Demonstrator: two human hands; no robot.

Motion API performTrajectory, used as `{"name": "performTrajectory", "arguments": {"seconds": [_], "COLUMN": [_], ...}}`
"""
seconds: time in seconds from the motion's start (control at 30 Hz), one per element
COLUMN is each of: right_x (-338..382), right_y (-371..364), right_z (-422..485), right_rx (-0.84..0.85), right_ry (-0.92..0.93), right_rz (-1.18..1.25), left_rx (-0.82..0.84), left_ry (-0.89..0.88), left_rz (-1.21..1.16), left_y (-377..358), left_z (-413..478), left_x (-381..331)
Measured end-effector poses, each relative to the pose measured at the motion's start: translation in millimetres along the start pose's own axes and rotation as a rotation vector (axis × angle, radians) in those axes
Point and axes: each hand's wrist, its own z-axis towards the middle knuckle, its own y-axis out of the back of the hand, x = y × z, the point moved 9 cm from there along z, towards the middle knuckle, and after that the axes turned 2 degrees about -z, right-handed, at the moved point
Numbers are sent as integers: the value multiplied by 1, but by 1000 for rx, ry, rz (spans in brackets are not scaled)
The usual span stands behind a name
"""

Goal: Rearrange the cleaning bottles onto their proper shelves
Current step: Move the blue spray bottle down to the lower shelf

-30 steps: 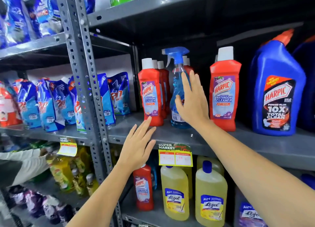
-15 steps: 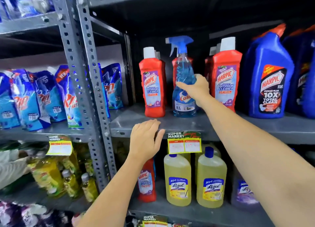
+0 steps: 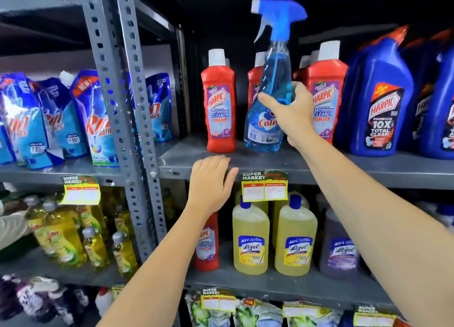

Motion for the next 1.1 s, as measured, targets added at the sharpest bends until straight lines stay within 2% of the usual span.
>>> {"name": "performTrajectory", "arguments": {"seconds": [0.2, 0.37, 0.53, 0.7, 0.83, 0.93, 1.1], "right_x": [49, 17, -55, -153, -208, -233, -252], "right_y": [21, 8, -4, -16, -18, -23, -31], "right_z": [-59, -128, -205, -264, -277, -278, -293], "right_rx": [62, 203, 274, 365, 324, 330, 334], "right_ry": [136, 75, -12, -270, -371, -387, -386], "right_rz": [119, 145, 47, -88, -126, -180, -172], "left_rx": [-40, -29, 217, 653, 873, 951, 912], "left_ry": [-32, 6, 111, 125, 123, 147, 145], "left_rz": [-103, -158, -270, -174, -110, -87, -97], "left_y": [-2, -21, -76, -143, -180, -193, -195], "left_z": [-35, -93, -180, -257, -293, -311, -314], "left_x": [2, 15, 36, 44, 52, 56, 58]}}
